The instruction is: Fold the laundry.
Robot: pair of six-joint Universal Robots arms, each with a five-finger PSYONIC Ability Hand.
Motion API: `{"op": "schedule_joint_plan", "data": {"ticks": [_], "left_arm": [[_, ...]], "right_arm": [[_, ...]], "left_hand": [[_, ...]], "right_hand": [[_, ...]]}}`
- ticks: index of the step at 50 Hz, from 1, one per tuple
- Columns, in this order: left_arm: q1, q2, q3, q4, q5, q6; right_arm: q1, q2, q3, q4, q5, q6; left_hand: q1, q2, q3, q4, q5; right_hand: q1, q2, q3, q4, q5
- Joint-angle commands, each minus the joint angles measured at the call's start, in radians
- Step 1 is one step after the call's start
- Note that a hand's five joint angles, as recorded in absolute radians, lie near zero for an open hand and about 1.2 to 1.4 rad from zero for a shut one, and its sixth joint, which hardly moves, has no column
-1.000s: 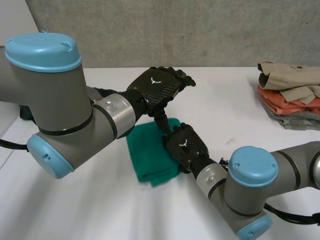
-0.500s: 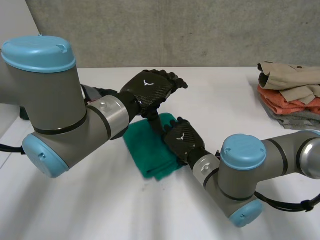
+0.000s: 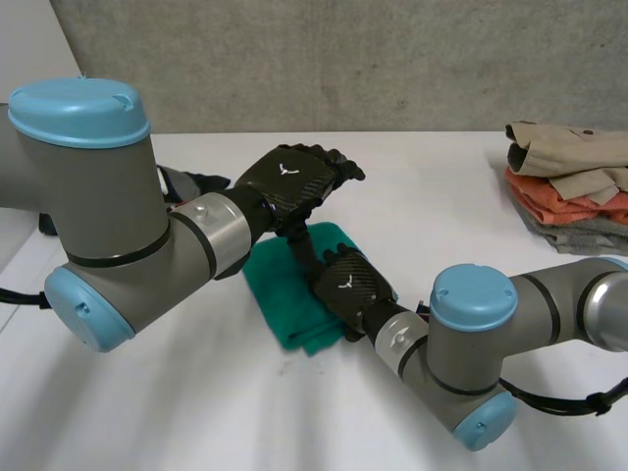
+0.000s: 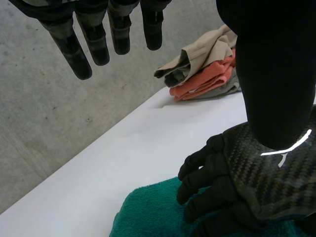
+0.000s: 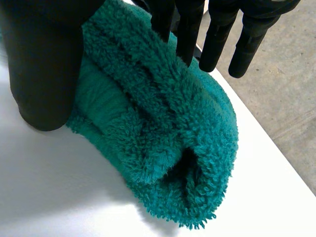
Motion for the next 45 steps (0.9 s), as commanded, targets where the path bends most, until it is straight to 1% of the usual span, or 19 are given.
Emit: {"op": "schedule_joint_plan", "data": {"ticks": [1, 11, 15, 19, 20, 22, 27, 31, 35, 38, 42, 43, 45], "left_arm": [[0.003, 0.000, 0.003, 0.001, 0.002, 0.002], [0.006, 0.000, 0.004, 0.003, 0.003, 0.004], [0.015, 0.000, 0.001, 0.001, 0.003, 0.002], [0.018, 0.000, 0.000, 0.001, 0.002, 0.001], [0.020, 0.000, -0.002, 0.001, 0.002, 0.001], [0.023, 0.000, -0.003, 0.001, 0.002, 0.002], [0.034, 0.009, -0.003, 0.001, 0.002, 0.005], [0.052, 0.023, 0.006, 0.001, 0.002, 0.004], [0.072, 0.052, 0.015, 0.004, 0.002, 0.002], [0.084, 0.072, 0.029, 0.010, 0.000, -0.001], [0.092, 0.080, 0.043, 0.012, 0.000, -0.001], [0.092, 0.083, 0.049, 0.012, 0.000, -0.002], [0.092, 0.084, 0.052, 0.012, -0.001, -0.001]], "right_arm": [[-0.002, 0.011, -0.037, 0.000, 0.001, 0.000], [0.000, 0.041, -0.106, 0.001, -0.004, 0.005], [0.000, 0.071, -0.139, 0.001, -0.006, 0.004], [0.000, 0.100, -0.176, 0.001, -0.004, 0.004], [0.000, 0.103, -0.190, 0.000, -0.004, 0.004], [-0.001, 0.105, -0.202, -0.003, -0.001, 0.005], [-0.009, 0.099, -0.247, -0.031, 0.002, 0.019], [-0.049, 0.079, -0.291, -0.061, 0.007, 0.037], [-0.087, 0.042, -0.354, -0.103, 0.010, 0.089], [-0.141, 0.028, -0.420, -0.144, 0.025, 0.129], [-0.236, 0.002, -0.501, -0.175, 0.073, 0.149], [-0.282, -0.010, -0.526, -0.183, 0.088, 0.160], [-0.323, -0.019, -0.544, -0.196, 0.097, 0.178]], "left_hand": [[0.051, 0.053, 0.052, 0.049, 0.054], [0.051, 0.053, 0.052, 0.049, 0.054], [0.051, 0.053, 0.052, 0.049, 0.054], [0.051, 0.053, 0.052, 0.049, 0.054], [0.051, 0.053, 0.052, 0.049, 0.054], [0.051, 0.053, 0.052, 0.049, 0.054], [0.048, 0.050, 0.049, 0.046, 0.051], [0.045, 0.047, 0.046, 0.043, 0.048], [0.042, 0.044, 0.043, 0.040, 0.045], [0.039, 0.041, 0.040, 0.037, 0.042], [0.036, 0.038, 0.037, 0.034, 0.039], [0.036, 0.038, 0.037, 0.034, 0.039], [0.036, 0.038, 0.037, 0.034, 0.039]], "right_hand": [[0.086, 0.084, 0.101, 0.100, 0.129], [0.095, 0.093, 0.110, 0.109, 0.138], [0.183, 0.181, 0.198, 0.197, 0.226], [0.523, 0.521, 0.538, 0.537, 0.566], [0.730, 0.728, 0.745, 0.744, 0.773], [0.967, 0.966, 0.983, 0.981, 1.010], [0.969, 0.967, 0.984, 0.983, 1.012], [0.969, 0.967, 0.984, 0.983, 1.012], [0.969, 0.967, 0.984, 0.983, 1.012], [0.969, 0.967, 0.984, 0.983, 1.012], [0.969, 0.967, 0.984, 0.983, 1.012], [0.969, 0.967, 0.984, 0.983, 1.012], [0.969, 0.967, 0.984, 0.983, 1.012]]}}
